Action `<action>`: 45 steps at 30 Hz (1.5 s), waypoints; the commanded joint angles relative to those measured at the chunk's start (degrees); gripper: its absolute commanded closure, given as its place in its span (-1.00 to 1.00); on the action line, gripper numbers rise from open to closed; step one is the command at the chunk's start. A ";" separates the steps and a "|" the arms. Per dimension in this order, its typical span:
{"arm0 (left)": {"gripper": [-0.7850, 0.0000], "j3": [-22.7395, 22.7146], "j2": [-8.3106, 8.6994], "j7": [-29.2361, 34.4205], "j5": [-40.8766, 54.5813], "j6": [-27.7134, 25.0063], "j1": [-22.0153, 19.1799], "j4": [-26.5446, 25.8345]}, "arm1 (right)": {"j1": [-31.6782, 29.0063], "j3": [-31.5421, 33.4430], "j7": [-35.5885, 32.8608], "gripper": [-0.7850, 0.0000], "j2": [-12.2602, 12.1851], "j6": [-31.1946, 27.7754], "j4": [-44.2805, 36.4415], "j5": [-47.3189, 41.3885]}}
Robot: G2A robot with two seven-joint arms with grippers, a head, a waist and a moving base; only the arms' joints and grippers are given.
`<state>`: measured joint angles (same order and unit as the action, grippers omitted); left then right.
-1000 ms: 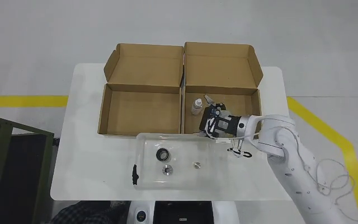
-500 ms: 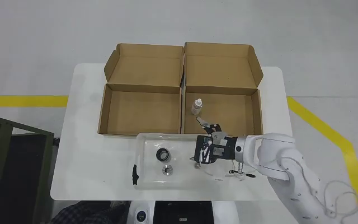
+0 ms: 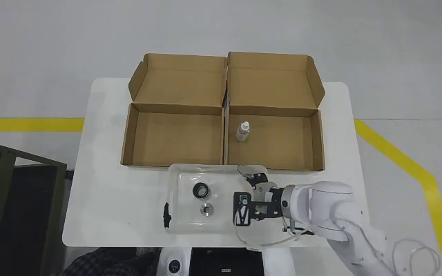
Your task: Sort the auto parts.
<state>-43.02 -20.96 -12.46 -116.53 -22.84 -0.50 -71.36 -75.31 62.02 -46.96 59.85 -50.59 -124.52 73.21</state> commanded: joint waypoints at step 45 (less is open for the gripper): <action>-1.00 0.00 0.00 0.00 0.00 0.00 0.00 0.00 | 9.57 -18.12 -12.07 0.26 -0.64 5.33 9.99 4.21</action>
<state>-43.02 -20.96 -12.46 -116.53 -22.84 -0.50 -71.36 -65.99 44.22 -58.80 59.32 -45.48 -114.58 77.54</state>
